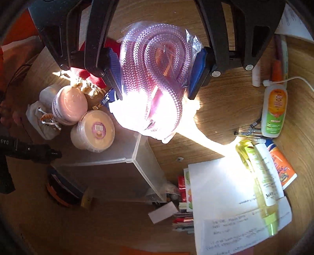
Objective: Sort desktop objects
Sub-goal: 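Carry the spray bottle and rope bag into the clear box and release both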
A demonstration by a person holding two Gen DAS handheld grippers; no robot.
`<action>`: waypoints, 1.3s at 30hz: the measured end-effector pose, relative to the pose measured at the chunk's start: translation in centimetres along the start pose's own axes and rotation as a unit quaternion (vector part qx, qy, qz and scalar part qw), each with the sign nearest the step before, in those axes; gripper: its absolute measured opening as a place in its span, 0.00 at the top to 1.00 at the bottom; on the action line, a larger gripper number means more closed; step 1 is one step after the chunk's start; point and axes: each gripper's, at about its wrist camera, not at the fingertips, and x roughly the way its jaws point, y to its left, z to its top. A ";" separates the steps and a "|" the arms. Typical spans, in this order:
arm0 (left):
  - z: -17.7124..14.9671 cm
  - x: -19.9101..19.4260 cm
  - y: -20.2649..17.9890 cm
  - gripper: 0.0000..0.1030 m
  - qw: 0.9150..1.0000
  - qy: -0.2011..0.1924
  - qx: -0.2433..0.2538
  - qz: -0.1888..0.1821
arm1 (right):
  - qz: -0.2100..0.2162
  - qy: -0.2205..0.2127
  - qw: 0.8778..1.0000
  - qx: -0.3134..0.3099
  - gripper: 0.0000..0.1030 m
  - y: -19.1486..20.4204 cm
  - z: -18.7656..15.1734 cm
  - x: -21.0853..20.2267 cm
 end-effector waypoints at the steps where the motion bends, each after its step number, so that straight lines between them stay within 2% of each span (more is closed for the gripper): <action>1: 0.3 -0.4 0.2 0.41 1.000 -0.007 -0.005 0.002 | 0.000 -0.003 1.000 -0.001 0.40 0.1 0.1 -0.3; 6: 1.3 -2.6 1.6 0.41 0.999 -0.031 -0.018 0.011 | -0.002 -0.027 1.000 -0.011 0.40 1.0 0.8 -1.8; 14: 5.2 -3.0 0.1 0.41 0.997 -0.070 -0.013 0.015 | -0.022 -0.048 0.998 -0.024 0.40 1.1 2.1 -2.4; 21: 8.6 -2.2 -1.2 0.41 0.996 -0.087 -0.013 0.008 | -0.031 -0.066 0.997 -0.030 0.40 0.8 3.6 -2.8; 30: 12.1 -0.3 -2.8 0.41 0.996 -0.085 -0.011 -0.015 | -0.032 -0.072 0.996 -0.039 0.40 0.5 6.1 -1.8; 39: 13.7 3.0 -4.1 0.41 0.998 -0.060 -0.004 -0.016 | -0.025 -0.044 0.998 -0.046 0.40 -0.1 7.2 1.6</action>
